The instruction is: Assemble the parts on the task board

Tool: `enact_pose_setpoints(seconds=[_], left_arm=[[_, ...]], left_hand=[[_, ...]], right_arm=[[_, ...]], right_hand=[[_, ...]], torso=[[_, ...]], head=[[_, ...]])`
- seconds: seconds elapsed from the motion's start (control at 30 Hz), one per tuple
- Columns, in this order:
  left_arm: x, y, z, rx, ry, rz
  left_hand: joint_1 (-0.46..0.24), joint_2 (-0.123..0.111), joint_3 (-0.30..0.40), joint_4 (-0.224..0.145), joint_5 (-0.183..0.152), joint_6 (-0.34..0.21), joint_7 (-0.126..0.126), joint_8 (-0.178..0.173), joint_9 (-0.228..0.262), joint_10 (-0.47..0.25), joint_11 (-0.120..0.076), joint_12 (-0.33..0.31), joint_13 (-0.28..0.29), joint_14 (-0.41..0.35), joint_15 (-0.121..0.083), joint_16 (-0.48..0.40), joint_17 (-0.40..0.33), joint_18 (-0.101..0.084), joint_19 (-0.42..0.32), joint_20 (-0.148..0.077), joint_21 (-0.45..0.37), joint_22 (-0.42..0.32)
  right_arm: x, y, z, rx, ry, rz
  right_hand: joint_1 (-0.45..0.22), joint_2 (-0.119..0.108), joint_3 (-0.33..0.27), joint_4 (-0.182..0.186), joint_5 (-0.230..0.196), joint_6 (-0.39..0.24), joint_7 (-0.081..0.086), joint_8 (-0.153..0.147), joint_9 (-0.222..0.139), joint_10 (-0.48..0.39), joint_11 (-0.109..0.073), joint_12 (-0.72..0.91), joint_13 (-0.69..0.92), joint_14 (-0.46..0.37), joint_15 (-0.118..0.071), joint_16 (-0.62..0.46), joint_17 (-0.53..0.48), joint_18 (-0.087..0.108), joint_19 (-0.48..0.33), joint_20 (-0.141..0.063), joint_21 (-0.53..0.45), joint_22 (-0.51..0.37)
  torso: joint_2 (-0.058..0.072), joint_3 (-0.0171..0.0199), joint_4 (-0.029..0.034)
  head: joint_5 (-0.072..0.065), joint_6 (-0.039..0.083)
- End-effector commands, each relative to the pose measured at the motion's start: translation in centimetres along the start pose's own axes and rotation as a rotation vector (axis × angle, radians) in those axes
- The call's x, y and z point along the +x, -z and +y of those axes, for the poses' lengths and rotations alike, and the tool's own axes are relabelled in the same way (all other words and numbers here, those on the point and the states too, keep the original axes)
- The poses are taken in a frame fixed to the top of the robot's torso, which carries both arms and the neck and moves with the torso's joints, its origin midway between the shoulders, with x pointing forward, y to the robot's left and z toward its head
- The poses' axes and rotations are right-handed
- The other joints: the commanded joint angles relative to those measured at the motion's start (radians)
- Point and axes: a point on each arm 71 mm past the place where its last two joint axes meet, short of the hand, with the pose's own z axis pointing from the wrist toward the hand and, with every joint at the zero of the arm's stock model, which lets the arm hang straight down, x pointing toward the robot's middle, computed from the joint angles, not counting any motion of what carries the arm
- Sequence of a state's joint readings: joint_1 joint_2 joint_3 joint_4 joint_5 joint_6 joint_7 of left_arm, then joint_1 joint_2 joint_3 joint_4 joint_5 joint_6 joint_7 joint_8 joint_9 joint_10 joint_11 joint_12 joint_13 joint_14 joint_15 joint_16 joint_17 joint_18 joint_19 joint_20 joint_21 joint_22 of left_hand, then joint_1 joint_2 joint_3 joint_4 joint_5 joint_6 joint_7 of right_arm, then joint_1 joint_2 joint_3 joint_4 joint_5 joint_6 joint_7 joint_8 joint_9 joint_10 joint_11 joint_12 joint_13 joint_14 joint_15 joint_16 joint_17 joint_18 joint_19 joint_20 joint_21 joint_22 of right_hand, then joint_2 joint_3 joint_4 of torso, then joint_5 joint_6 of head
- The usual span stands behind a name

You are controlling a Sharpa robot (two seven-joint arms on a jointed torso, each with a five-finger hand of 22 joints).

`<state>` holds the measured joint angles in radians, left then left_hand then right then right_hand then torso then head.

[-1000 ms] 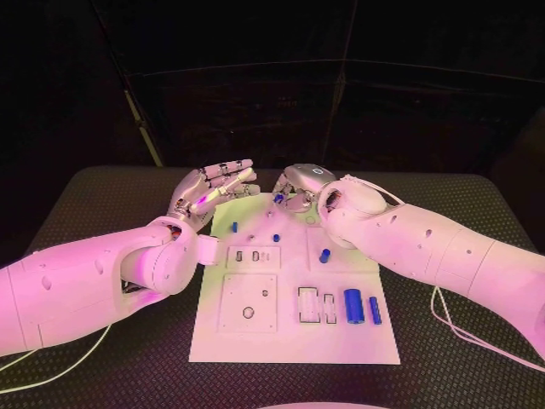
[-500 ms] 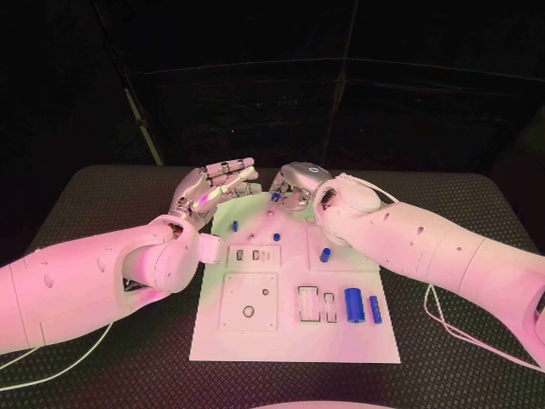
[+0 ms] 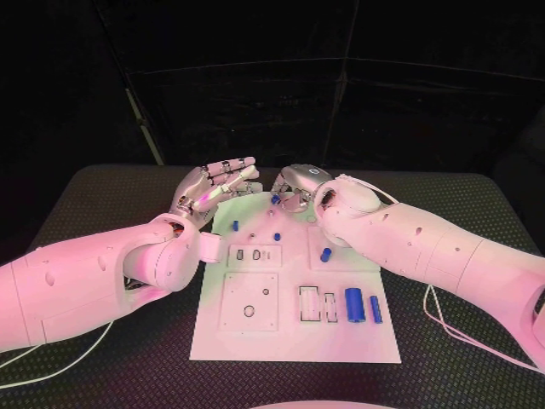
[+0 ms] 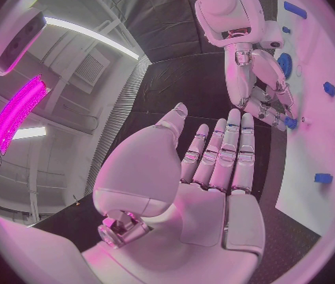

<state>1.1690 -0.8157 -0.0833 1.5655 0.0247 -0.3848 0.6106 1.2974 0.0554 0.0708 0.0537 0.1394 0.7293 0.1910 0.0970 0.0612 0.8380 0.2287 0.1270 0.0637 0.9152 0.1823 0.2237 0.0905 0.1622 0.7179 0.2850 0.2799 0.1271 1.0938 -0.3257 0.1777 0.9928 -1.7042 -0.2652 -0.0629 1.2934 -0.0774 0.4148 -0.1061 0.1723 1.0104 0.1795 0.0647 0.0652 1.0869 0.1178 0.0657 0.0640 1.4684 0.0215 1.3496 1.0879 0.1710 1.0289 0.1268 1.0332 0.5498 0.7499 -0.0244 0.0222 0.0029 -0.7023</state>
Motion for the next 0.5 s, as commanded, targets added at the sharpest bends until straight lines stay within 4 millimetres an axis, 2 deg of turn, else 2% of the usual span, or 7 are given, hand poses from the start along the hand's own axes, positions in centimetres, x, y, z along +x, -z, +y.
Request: enact_pose_setpoints(seconds=[0.03,0.3,0.5], left_arm=[[0.1,-0.1,-0.2,0.008,0.003,0.016],[0.1,-0.1,-0.2,0.006,0.003,0.016],[-0.3,0.0,-0.2,0.006,0.0,0.01]], left_hand=[[0.003,0.005,-0.001,-0.008,0.001,-0.007,0.093,-0.001,-0.001,0.004,0.002,-0.003,-0.001,0.003,0.0,-0.006,-0.001,0.016,0.006,0.002,0.001,-0.001],[0.002,0.005,-0.001,-0.008,0.001,-0.01,0.093,-0.003,-0.002,0.003,0.003,-0.005,-0.001,0.002,0.001,-0.008,-0.002,0.015,0.005,0.002,0.0,-0.002],[0.002,0.005,-0.001,-0.009,0.001,-0.01,0.093,-0.003,-0.002,0.003,0.003,-0.005,-0.001,0.002,0.001,-0.008,-0.002,0.015,0.005,0.002,0.0,-0.002]], right_arm=[[-0.1,-0.1,0.2,0.001,0.006,0.008],[-0.7,0.5,0.2,-0.008,0.003,-0.036],[-2.2,2.3,-1.2,0.0,-0.017,-0.096]], right_hand=[[0.001,-0.012,-0.002,0.007,-0.008,-0.012,0.001,-0.001,0.0,-0.016,0.001,0.0,0.0,0.015,0.007,-0.004,-0.007,0.014,-0.008,0.003,-0.004,-0.002],[0.008,-0.026,-0.023,0.019,-0.011,-0.054,0.001,-0.002,-0.001,-0.071,0.005,0.01,0.001,-0.004,0.012,-0.029,-0.058,0.014,-0.02,0.008,-0.012,-0.009],[0.009,-0.031,-0.032,0.022,-0.011,-0.06,0.001,-0.001,0.0,-0.08,0.006,0.015,0.002,-0.006,0.012,-0.031,-0.062,0.014,-0.022,0.009,-0.014,-0.011]], torso=[[0.001,0.0006,-0.0008],[0.0,0.0014,0.0003],[-0.002,0.0019,-0.0056]], head=[[-0.001,0.0],[-0.002,0.002],[-0.001,0.007]])
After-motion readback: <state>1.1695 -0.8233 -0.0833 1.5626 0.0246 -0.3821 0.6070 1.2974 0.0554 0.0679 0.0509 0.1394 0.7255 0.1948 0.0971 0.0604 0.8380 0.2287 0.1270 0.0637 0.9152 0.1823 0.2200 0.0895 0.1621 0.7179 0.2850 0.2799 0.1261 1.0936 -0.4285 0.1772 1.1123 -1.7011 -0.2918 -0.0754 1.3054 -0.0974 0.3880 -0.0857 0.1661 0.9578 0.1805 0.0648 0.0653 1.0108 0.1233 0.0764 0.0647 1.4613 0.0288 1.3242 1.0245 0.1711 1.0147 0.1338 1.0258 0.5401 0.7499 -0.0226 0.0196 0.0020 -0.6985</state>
